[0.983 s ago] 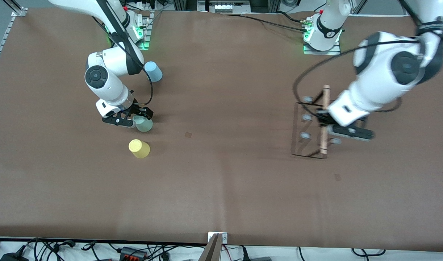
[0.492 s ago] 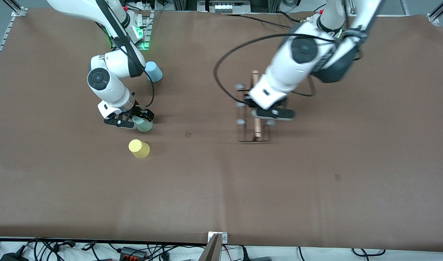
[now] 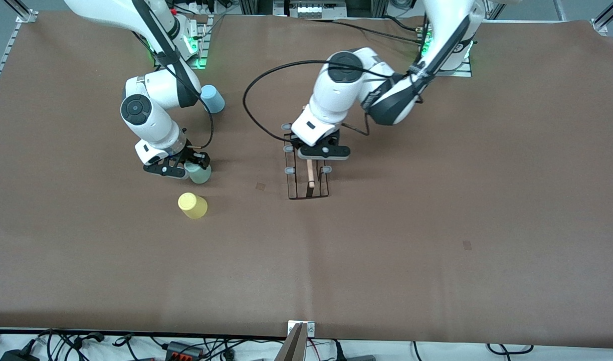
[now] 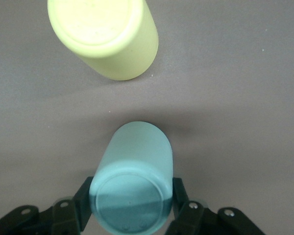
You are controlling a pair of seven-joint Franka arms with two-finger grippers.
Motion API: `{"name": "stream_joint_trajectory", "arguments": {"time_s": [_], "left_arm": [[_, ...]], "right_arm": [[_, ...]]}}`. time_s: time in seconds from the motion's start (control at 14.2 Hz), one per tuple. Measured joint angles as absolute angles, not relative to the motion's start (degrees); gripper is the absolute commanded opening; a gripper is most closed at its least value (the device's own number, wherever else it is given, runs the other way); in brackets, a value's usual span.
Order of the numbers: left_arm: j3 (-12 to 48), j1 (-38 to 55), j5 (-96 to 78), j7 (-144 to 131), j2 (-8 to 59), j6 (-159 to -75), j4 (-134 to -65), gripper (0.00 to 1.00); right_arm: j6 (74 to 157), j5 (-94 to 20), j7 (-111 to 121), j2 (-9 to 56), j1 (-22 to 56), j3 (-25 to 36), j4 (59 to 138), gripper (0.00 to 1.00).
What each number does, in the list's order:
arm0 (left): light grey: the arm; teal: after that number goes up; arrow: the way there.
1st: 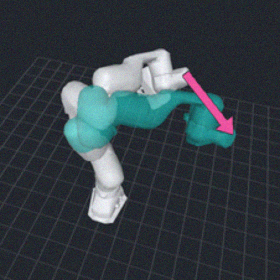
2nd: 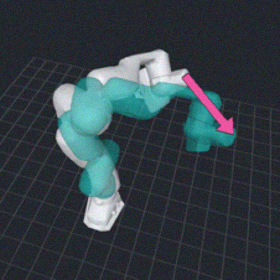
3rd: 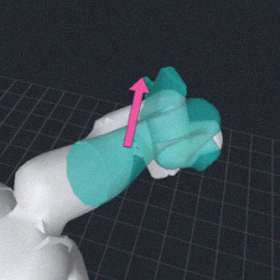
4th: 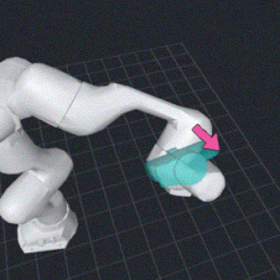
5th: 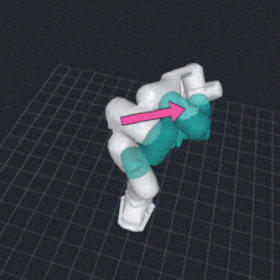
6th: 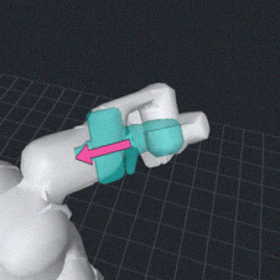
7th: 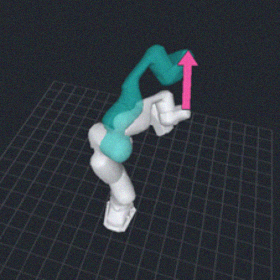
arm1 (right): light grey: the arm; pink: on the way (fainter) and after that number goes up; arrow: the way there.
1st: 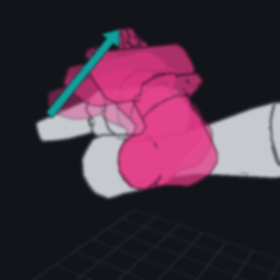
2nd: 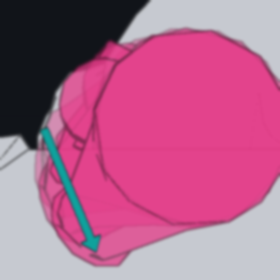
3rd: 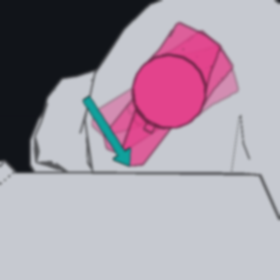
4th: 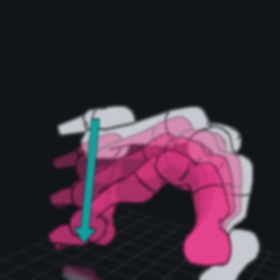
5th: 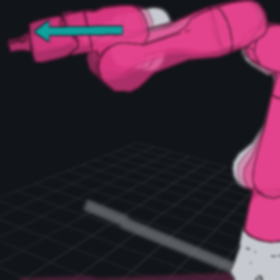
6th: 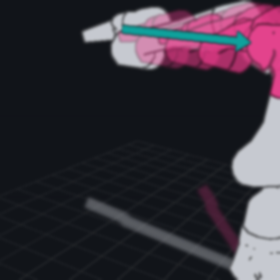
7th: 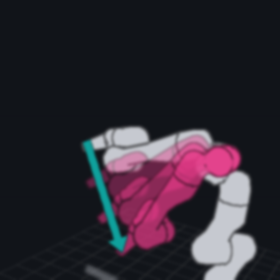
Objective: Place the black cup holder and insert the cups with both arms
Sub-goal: 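Slide the rack to the table middle while the right gripper grasps the teal cup, then release the rack and withdraw the left gripper while the right carries the teal cup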
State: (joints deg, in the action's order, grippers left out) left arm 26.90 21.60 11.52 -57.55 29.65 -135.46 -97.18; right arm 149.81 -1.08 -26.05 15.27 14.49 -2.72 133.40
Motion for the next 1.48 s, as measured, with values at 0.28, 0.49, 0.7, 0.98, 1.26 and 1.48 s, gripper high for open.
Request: {"name": "stream_joint_trajectory", "arguments": {"time_s": [0.28,0.49,0.7,0.98,1.26,1.48], "left_arm": [[26.9,22.3,15.8,-61.7,30.5,-135.5,-96.5,0.34],[26.8,22.3,15.9,-61.7,30.5,-135.5,-96.2,1.0],[26.8,22.2,15.9,-61.7,30.4,-135.5,-95.6,1.0],[26.6,19.8,16.1,-61.2,27.2,-131.7,-94.0,1.0],[26.4,12.6,16.3,-47.2,20.4,-121.1,-93.8,1.0],[26.3,6.6,16.3,-31.7,16.8,-113.3,-93.8,1.0]], "right_arm": [[146.6,-1.1,-25.8,12.4,14.0,-2.7,132.8,0.14],[139.3,-1.1,-24.4,6.3,12.5,-2.7,132.6,0.14],[136.4,-1.1,-24.1,3.2,11.8,-2.7,132.8,0.14],[135.8,-1.1,-29.3,2.4,12.0,-4.1,132.7,0.14],[134.9,-1.2,-50.5,-1.2,12.6,-16.1,131.3,0.14],[134.5,-1.3,-64.0,-1.7,13.7,-22.6,127.7,0.14]]}}
